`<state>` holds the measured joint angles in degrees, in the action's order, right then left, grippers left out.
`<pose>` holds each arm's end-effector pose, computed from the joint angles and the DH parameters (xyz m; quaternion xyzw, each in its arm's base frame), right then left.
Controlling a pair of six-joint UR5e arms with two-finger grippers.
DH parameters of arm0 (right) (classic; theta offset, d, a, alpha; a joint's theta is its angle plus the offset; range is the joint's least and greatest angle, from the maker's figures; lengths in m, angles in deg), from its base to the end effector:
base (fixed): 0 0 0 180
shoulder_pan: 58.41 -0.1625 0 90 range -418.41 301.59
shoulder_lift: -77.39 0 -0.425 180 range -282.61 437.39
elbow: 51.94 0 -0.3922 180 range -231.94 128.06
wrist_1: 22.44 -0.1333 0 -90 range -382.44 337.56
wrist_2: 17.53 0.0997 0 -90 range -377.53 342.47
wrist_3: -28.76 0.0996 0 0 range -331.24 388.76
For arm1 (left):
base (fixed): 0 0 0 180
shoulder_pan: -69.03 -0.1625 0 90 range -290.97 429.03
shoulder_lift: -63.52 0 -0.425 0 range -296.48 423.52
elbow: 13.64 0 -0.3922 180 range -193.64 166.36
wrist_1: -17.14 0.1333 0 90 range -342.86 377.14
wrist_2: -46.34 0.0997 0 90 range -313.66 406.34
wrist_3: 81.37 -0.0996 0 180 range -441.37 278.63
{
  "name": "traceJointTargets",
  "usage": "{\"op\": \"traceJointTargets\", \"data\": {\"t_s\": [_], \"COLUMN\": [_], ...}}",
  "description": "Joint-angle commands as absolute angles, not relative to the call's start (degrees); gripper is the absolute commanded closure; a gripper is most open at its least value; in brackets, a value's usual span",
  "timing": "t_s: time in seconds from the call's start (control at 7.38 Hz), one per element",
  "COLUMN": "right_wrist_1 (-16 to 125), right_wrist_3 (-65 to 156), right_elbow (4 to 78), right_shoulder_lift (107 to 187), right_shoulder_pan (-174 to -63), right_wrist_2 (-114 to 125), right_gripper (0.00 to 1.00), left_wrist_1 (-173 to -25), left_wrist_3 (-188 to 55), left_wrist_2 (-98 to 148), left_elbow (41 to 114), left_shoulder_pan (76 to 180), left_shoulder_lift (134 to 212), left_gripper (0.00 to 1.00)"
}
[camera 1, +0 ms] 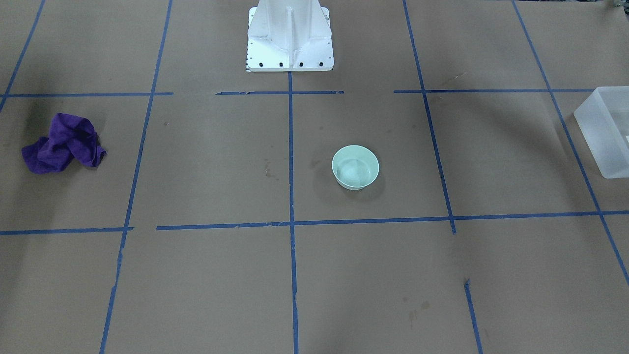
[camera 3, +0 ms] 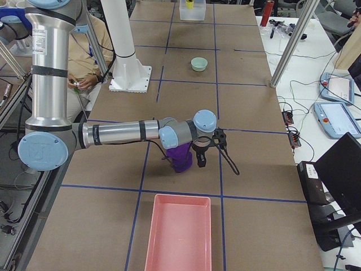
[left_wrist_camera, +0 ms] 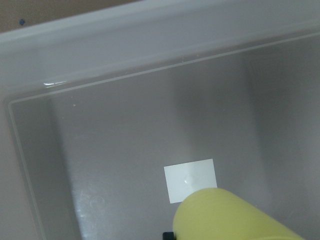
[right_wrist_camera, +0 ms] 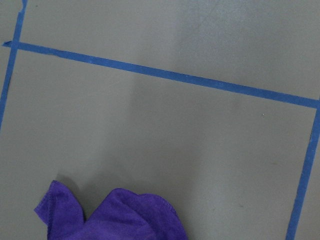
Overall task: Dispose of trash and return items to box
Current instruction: 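Carry the yellow cup over the white bin and release it, then grasp the purple cloth with the right gripper while the left gripper withdraws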
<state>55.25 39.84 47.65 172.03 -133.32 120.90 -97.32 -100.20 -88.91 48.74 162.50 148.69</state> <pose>-0.0659 -0.4702 0.5858 0.0415 -0.4260 -0.0931 0.8990 -0.0857 -0.3797 0.8797 0.0111 0.3890 0.0965 0.9161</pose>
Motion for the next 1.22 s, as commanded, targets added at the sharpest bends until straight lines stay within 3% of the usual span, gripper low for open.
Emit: {"op": "traceJointTargets", "data": {"t_s": [0.0,0.41,0.54,0.95,1.08], "right_wrist_1": [55.2,55.2,55.2,55.3,55.3], "right_wrist_3": [39.8,39.7,39.7,39.8,39.8], "right_elbow": [47.6,47.7,47.8,48.2,48.5], "right_shoulder_lift": [172.0,171.9,171.9,172.0,172.0], "right_shoulder_pan": [-133.2,-133.2,-133.2,-133.3,-133.3], "right_wrist_2": [120.8,120.8,120.8,120.9,120.9], "right_gripper": [0.0,0.0,0.0,0.0,0.0], "left_wrist_1": [-97.4,-97.3,-96.8,-93.9,-87.4], "left_wrist_3": [-100.1,-100.0,-99.8,-99.8,-99.7], "left_wrist_2": [-88.7,-88.3,-88.1,-76.8,-77.2], "left_elbow": [48.3,49.4,53.4,64.3,71.9], "left_shoulder_pan": [162.4,162.3,162.3,165.4,166.8], "left_shoulder_lift": [148.7,148.9,148.6,148.9,148.6], "left_gripper": [0.75,0.64,0.58,0.55,0.44]}}
